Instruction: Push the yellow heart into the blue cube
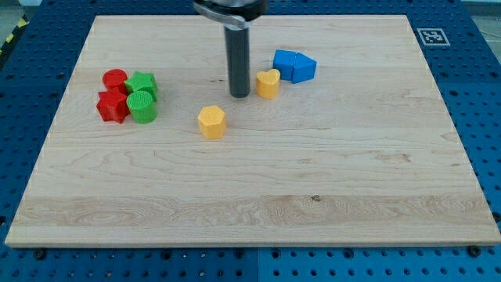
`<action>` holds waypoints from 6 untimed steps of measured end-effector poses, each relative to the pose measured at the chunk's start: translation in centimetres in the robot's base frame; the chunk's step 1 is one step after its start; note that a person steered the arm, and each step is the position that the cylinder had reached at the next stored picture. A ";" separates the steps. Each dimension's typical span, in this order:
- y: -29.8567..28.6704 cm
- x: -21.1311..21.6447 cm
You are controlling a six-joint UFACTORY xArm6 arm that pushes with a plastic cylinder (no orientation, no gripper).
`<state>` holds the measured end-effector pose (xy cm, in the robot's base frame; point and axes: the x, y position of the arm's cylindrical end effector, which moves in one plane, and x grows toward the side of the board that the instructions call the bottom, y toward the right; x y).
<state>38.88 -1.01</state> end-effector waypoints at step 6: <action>0.8 -1.0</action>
